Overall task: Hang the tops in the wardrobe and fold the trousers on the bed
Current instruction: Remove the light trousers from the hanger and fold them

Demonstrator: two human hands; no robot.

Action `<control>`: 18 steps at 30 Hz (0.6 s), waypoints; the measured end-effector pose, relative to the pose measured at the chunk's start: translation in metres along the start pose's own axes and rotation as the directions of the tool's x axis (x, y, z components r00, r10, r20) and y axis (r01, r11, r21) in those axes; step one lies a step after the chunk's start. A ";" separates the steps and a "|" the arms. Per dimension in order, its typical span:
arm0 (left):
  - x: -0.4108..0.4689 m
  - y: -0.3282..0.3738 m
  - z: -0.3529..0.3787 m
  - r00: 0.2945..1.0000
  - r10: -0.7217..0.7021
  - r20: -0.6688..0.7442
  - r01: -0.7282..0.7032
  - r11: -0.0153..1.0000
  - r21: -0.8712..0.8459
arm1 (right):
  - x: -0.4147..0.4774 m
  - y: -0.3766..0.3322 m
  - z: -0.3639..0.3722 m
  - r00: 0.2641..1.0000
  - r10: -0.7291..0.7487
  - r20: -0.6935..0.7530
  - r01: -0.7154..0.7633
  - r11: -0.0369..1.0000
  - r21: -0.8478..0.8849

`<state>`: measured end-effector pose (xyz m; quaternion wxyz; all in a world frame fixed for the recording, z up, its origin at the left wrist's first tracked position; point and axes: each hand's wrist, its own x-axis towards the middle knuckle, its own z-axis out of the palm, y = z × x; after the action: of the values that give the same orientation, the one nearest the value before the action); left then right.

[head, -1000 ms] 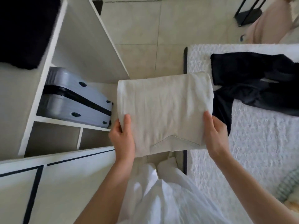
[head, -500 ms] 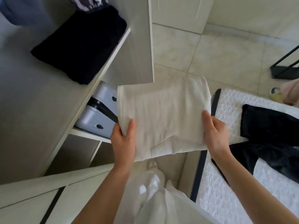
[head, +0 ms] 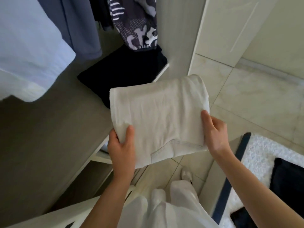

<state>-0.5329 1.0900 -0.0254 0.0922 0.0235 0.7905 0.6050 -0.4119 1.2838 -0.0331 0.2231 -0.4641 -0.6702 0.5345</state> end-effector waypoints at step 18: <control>0.054 0.056 0.083 0.884 -0.112 -0.454 0.038 0.985 -0.168 | 0.174 -0.117 0.032 0.894 -0.047 0.446 0.122 0.982 -0.141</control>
<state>-0.5760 1.1919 0.0017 -0.0733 -0.1589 0.7408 0.6485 -0.5640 1.4169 0.0300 0.0495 -0.3185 -0.7649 0.5578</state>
